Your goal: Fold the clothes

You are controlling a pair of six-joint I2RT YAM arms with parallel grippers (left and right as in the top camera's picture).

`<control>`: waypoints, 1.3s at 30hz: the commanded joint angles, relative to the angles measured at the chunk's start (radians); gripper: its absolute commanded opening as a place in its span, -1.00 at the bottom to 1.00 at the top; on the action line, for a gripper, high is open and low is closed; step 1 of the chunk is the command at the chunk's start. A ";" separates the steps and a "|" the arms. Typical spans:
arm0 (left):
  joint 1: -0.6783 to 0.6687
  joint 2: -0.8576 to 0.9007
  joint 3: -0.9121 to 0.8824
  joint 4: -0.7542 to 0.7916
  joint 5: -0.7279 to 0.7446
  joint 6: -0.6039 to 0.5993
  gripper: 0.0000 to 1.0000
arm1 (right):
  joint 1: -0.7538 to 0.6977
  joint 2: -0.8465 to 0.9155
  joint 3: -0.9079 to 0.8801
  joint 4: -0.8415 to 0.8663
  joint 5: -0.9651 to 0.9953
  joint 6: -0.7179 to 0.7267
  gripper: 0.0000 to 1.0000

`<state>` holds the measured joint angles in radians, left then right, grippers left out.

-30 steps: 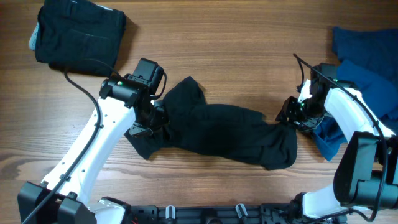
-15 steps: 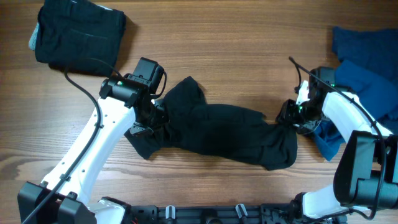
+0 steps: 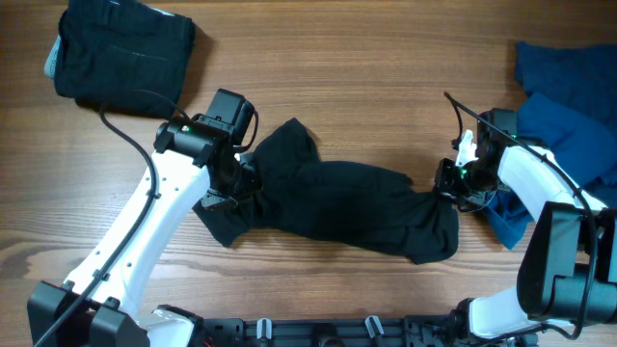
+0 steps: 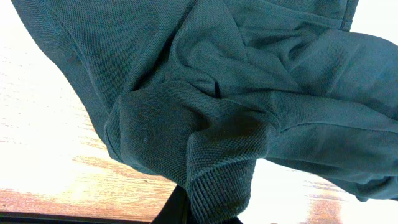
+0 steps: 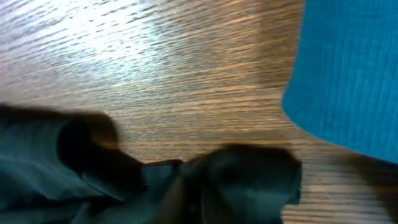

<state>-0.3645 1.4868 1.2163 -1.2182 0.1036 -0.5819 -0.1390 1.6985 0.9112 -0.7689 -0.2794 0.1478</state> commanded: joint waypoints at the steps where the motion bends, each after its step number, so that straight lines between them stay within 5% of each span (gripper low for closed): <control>1: 0.000 -0.005 -0.008 0.003 0.012 -0.002 -0.85 | 0.005 0.013 0.002 -0.006 -0.040 -0.018 -0.90; 16: 0.000 -0.005 -0.008 0.003 0.011 0.001 -0.85 | 0.005 -0.288 0.136 -0.150 -0.248 0.013 -0.91; 23: 0.000 -0.005 -0.008 0.004 0.011 0.001 -0.85 | 0.005 -0.467 0.136 -0.253 -0.082 0.048 -0.92; 39: 0.002 -0.061 -0.004 0.027 0.012 0.001 -0.92 | 0.005 -0.604 0.136 -0.419 0.214 0.377 -0.92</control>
<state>-0.3645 1.4792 1.2163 -1.2045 0.1036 -0.5819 -0.1383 1.1416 1.0256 -1.1690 -0.1558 0.4431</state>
